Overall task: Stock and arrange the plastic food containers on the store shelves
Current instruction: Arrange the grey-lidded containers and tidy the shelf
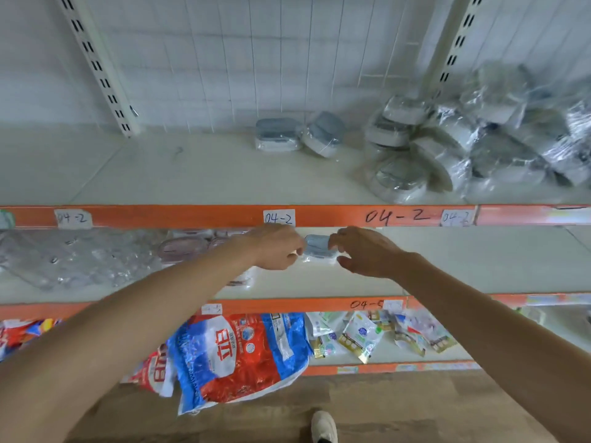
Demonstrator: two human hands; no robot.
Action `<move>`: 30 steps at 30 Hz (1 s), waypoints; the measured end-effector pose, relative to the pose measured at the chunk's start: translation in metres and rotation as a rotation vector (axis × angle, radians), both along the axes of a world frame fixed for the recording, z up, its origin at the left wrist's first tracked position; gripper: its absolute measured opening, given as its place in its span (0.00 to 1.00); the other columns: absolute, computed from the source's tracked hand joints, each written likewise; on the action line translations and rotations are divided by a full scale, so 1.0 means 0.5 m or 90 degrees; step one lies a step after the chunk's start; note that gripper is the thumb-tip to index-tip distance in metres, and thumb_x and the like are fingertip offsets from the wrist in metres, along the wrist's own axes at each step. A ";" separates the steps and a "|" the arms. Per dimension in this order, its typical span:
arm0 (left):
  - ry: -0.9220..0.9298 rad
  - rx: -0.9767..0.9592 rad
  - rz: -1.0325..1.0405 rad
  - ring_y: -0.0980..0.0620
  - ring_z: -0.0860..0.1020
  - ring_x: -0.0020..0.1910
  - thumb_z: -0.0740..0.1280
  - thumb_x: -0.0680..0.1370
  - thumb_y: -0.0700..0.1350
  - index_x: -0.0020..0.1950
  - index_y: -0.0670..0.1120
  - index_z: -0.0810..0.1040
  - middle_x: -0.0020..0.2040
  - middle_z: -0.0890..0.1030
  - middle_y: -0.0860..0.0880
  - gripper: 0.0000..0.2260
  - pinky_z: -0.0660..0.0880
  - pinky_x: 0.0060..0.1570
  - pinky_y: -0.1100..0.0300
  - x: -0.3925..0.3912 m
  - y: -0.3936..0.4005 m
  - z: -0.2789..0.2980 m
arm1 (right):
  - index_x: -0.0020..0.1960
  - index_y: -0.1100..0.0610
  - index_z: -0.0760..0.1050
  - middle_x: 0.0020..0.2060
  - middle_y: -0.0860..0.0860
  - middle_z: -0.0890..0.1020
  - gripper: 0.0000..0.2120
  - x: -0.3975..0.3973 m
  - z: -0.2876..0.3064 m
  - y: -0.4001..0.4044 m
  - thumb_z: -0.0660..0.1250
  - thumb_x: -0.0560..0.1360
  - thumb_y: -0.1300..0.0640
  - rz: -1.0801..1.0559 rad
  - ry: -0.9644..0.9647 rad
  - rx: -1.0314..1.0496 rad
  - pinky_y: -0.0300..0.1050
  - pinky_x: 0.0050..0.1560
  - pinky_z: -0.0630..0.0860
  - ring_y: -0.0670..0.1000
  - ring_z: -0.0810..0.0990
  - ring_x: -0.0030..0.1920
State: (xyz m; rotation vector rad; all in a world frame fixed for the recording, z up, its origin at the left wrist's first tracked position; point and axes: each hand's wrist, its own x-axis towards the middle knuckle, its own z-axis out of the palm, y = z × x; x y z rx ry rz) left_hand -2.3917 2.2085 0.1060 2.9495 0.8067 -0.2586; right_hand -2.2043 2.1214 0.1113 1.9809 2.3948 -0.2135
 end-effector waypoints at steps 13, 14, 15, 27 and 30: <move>-0.186 0.077 0.147 0.49 0.75 0.51 0.61 0.78 0.42 0.54 0.45 0.78 0.52 0.79 0.48 0.09 0.69 0.47 0.59 0.005 0.089 0.145 | 0.60 0.54 0.74 0.52 0.51 0.78 0.14 0.085 0.150 0.085 0.65 0.74 0.59 -0.099 0.060 0.121 0.48 0.53 0.75 0.52 0.77 0.52; -0.196 0.081 0.164 0.49 0.75 0.51 0.61 0.78 0.43 0.55 0.45 0.78 0.52 0.79 0.48 0.09 0.69 0.47 0.59 0.006 0.106 0.149 | 0.60 0.54 0.74 0.53 0.51 0.77 0.15 0.089 0.150 0.099 0.65 0.74 0.59 -0.093 0.059 0.121 0.49 0.54 0.75 0.52 0.77 0.52; -0.206 0.084 0.181 0.49 0.75 0.52 0.61 0.78 0.43 0.56 0.45 0.77 0.53 0.78 0.48 0.09 0.69 0.47 0.58 0.007 0.123 0.152 | 0.61 0.54 0.74 0.54 0.51 0.77 0.15 0.093 0.149 0.114 0.65 0.74 0.58 -0.087 0.056 0.120 0.49 0.54 0.75 0.52 0.77 0.53; -0.077 0.057 0.345 0.44 0.55 0.74 0.60 0.80 0.48 0.74 0.38 0.56 0.77 0.50 0.43 0.27 0.64 0.67 0.49 0.108 0.320 0.109 | 0.72 0.56 0.59 0.70 0.52 0.64 0.28 0.171 0.125 0.358 0.64 0.74 0.60 -0.074 0.015 0.106 0.50 0.62 0.68 0.54 0.62 0.69; -0.107 0.055 0.364 0.46 0.51 0.76 0.60 0.80 0.47 0.76 0.38 0.48 0.78 0.46 0.43 0.31 0.61 0.69 0.51 0.118 0.358 0.106 | 0.76 0.54 0.50 0.76 0.49 0.53 0.35 0.170 0.126 0.417 0.62 0.75 0.64 -0.053 0.023 0.098 0.52 0.67 0.65 0.55 0.55 0.74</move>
